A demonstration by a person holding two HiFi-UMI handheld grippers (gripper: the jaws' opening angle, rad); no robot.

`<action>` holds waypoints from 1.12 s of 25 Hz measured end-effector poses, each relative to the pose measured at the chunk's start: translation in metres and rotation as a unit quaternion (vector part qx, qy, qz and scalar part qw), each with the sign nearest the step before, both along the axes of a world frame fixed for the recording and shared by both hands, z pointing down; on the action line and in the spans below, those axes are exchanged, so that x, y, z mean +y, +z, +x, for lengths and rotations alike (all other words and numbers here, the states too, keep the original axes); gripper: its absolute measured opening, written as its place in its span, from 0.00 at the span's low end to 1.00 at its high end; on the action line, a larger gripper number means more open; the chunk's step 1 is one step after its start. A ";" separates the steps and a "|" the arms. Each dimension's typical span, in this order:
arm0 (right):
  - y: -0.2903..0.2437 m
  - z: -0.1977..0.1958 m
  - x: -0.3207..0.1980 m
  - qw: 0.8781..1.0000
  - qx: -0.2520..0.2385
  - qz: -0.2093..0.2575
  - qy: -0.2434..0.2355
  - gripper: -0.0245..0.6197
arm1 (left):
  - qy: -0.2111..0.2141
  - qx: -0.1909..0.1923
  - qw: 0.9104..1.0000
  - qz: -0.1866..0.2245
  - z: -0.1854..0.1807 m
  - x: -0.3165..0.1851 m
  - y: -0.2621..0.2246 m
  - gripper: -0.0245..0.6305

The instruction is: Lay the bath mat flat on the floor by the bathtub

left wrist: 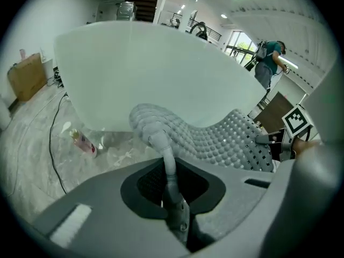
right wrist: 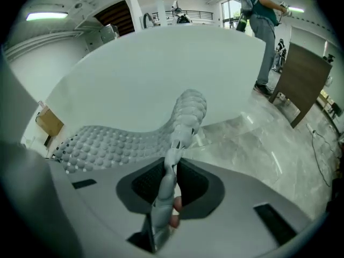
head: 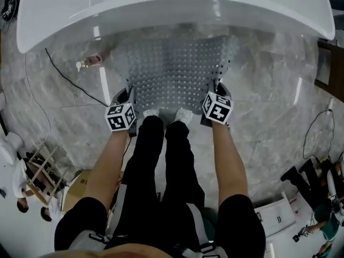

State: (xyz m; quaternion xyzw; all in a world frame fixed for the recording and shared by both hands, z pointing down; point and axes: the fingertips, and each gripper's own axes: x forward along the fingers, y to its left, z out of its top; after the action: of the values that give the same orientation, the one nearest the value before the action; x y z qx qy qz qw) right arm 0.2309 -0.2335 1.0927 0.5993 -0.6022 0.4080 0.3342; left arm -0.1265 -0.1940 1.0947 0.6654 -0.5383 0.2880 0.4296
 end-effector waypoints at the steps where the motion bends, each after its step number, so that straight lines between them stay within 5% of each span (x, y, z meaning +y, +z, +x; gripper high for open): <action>1: 0.026 0.002 -0.005 1.000 0.003 -0.003 -0.006 0.13 | -0.004 -0.004 1.000 -0.006 -0.004 -0.003 0.027 0.10; 9: 0.220 0.027 -0.033 0.999 0.018 -0.044 -0.008 0.15 | 0.022 -0.046 0.999 -0.008 -0.030 -0.045 0.211 0.11; 12: 0.282 0.038 -0.028 0.996 0.025 -0.083 -0.003 0.17 | 0.038 -0.066 0.996 -0.046 -0.038 -0.046 0.275 0.13; 16: 0.332 0.066 -0.012 0.991 0.055 -0.122 0.002 0.24 | 0.001 -0.067 0.993 -0.098 -0.061 -0.033 0.331 0.17; 23: 0.331 0.094 -0.014 0.989 0.078 -0.124 -0.036 0.44 | 0.008 -0.051 0.986 -0.157 -0.051 -0.013 0.347 0.28; 28: 0.256 0.064 -0.019 0.993 0.076 -0.058 -0.072 0.45 | 0.011 -0.056 0.992 -0.109 -0.058 -0.009 0.286 0.35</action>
State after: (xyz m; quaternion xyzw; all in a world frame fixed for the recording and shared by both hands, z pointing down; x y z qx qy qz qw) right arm 0.2947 -0.2521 1.3487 0.5632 -0.5923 0.3701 0.4417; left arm -0.1847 -0.2031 1.3803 0.6031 -0.5196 0.3868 0.4655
